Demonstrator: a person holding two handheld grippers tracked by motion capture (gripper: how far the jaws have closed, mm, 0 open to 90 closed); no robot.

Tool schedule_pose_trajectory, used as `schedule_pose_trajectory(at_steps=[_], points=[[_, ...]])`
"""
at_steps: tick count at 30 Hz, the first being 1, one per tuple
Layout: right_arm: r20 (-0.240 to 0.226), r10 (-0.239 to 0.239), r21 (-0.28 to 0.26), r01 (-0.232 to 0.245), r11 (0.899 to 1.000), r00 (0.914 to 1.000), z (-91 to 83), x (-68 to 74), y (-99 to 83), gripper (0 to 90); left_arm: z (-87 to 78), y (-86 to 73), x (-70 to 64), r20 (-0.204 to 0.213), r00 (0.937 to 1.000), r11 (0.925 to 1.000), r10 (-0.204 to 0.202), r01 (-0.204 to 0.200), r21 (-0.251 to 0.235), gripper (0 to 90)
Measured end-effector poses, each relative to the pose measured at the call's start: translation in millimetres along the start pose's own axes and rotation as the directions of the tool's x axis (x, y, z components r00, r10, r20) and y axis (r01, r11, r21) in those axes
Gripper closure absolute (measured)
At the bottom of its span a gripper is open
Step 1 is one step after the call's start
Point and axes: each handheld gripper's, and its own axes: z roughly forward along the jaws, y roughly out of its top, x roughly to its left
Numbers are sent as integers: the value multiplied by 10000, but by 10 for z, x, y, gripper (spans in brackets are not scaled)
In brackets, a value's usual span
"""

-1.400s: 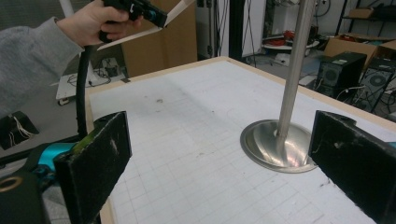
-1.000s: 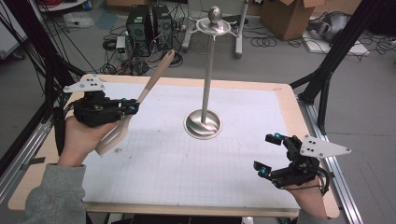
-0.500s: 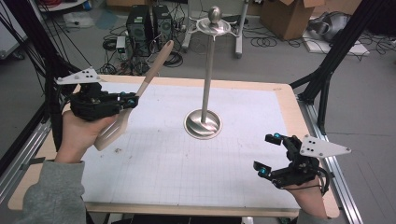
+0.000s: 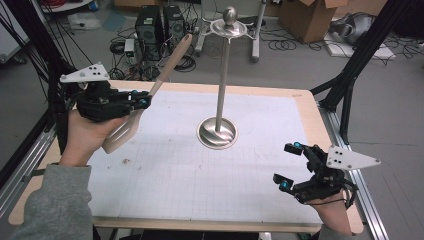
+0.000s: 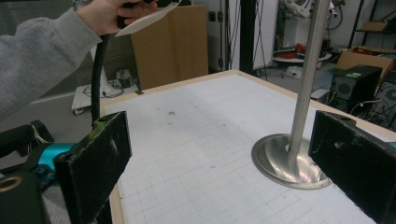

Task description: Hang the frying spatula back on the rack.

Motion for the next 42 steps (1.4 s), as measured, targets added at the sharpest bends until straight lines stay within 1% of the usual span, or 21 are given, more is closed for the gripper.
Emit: schedule_pose_trajectory(at_steps=[2, 3, 4, 6, 12, 13, 16, 17, 19, 21, 23, 24, 25, 30, 31, 33, 36, 39, 42], points=[[29, -86, -25, 86, 10000, 10000, -4, -6, 1, 45, 10, 13, -7, 37, 10000, 10000, 12, -12, -71, 776], [-113, 116, -122, -117, 9999, 9999, -16, 3, 6, 45, 16, 23, -11, 56, 10000, 10000, 25, -25, -34, 776], [-194, 82, -252, -87, 9996, 9998, -17, 10, 15, 45, 26, 32, -17, 64, 10000, 10000, 20, -19, -29, 776], [-282, -6, -300, -2, 9996, 9996, -19, 34, 38, 45, 44, 52, -24, 139, 9999, 10000, -4, 3, 11, 776], [-267, -119, -309, 110, 9995, 9996, -29, 54, 53, 45, 82, 108, -36, 188, 9998, 10000, -29, 30, -53, 776], [-271, -49, -305, 41, 9995, 9996, -36, 56, 50, 45, 81, 119, -39, 203, 9998, 10000, -34, 35, -73, 776], [-260, -46, -343, 37, 9994, 9997, -46, 52, 48, 45, 86, 140, -50, 329, 9994, 9998, -54, 60, -198, 776], [-271, -36, -351, 26, 9994, 9996, -51, 50, 46, 45, 93, 146, -54, 304, 9995, 9999, -34, 38, -153, 776], [-280, -78, -355, 68, 9993, 9996, -48, 47, 46, 45, 114, 149, -56, 336, 9994, 9999, -59, 63, -115, 776], [-277, 3, -333, -12, 9994, 9996, -41, 51, 42, 45, 148, 149, -55, 330, 9994, 10000, -70, 72, -59, 776], [-277, 1, -358, -11, 9994, 9996, -40, 51, 42, 45, 156, 148, -54, 324, 9994, 10000, -74, 75, -39, 776], [-288, -77, -393, 66, 9992, 9996, -39, 47, 43, 45, 165, 149, -53, 319, 9995, 10000, -70, 71, -20, 776], [-275, -60, -395, 50, 9992, 9996, -40, 48, 43, 45, 172, 152, -49, 268, 9996, 10000, -83, 84, -11, 776], [-263, -5, -356, -4, 9994, 9997, -43, 41, 33, 45, 194, 150, -42, 279, 9995, 9999, -134, 134, -5, 776], [-263, -5, -356, -4, 9994, 9997, -43, 41, 33, 45, 198, 150, -43, 311, 9994, 9999, -126, 125, 30, 776], [-261, -4, -387, -6, 9993, 9997, -43, 41, 35, 45, 206, 150, -56, 261, 9997, 10000, 11, -13, 42, 776], [-281, -26, -350, 16, 9994, 9996, -42, 44, 36, 45, 219, 148, -60, 205, 9998, 10000, 30, -29, -31, 776], [-295, -17, -312, 8, 9995, 9996, -39, 44, 35, 45, 243, 144, -54, 334, 9994, 10000, -16, 16, -25, 776], [-297, -3, -319, -7, 9995, 9996, -39, 46, 35, 45, 259, 141, -53, 346, 9994, 10000, -24, 22, 59, 776]])
